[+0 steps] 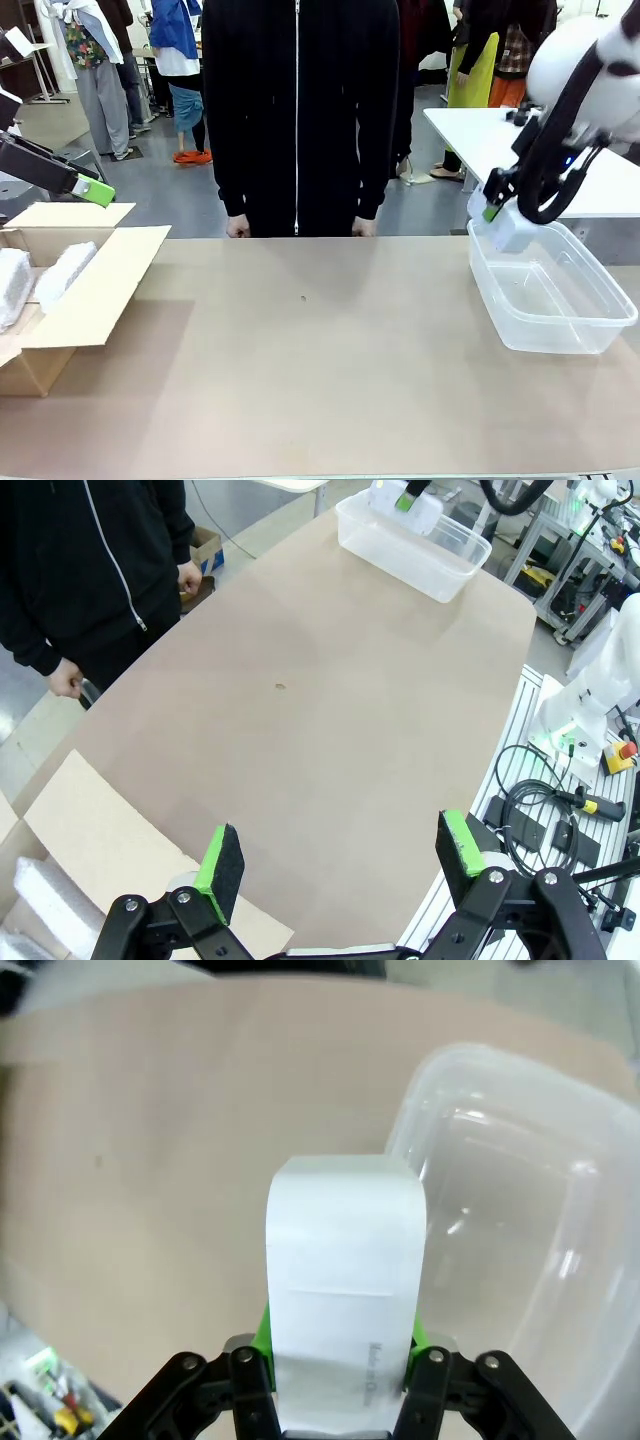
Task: Separate and place wrapped and unwrapped clocks.
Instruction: If the picked Digital clock is wrapped, place it in the Package Box ; if not, place it in the Organizing box.
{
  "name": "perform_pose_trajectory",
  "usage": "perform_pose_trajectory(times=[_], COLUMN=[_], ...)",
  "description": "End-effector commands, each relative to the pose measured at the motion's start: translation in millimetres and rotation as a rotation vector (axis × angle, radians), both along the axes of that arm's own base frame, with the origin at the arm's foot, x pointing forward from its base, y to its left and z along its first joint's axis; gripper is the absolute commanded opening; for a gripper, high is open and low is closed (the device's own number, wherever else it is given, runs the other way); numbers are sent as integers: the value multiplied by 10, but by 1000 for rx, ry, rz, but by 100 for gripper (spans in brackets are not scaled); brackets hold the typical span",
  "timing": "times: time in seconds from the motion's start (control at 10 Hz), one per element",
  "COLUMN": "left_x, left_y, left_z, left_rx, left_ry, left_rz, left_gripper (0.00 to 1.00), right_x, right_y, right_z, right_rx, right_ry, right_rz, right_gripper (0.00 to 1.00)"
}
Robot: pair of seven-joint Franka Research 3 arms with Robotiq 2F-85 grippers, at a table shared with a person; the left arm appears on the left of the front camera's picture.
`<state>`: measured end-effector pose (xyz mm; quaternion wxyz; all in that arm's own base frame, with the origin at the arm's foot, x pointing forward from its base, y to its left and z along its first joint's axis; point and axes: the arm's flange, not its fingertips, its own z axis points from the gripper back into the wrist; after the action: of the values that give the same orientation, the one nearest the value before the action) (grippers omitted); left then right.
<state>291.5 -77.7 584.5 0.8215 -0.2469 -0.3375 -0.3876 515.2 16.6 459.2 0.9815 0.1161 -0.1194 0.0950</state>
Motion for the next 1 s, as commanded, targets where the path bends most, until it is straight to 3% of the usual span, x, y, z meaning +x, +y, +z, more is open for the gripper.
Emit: perform_pose_trajectory(times=[0.0,0.4,0.7,0.9], left_x=[6,6,6,6], left_y=[-34,-34,-34,-34], left_z=[-1,-1,-1,-1], left_rx=[-6,-6,-6,-6], left_ry=[1,1,1,1], left_rz=[8,8,8,8], left_gripper=[100,100,100,100], right_x=[81,-89,81,141], right_y=[-39,-281,-348,-479], right_z=[-333,-31,-299,-572], right_rx=[-9,-2,-31,-40], right_ry=[19,38,96,78], right_rz=[-68,-109,-178,-222], right_gripper=[51,51,51,51])
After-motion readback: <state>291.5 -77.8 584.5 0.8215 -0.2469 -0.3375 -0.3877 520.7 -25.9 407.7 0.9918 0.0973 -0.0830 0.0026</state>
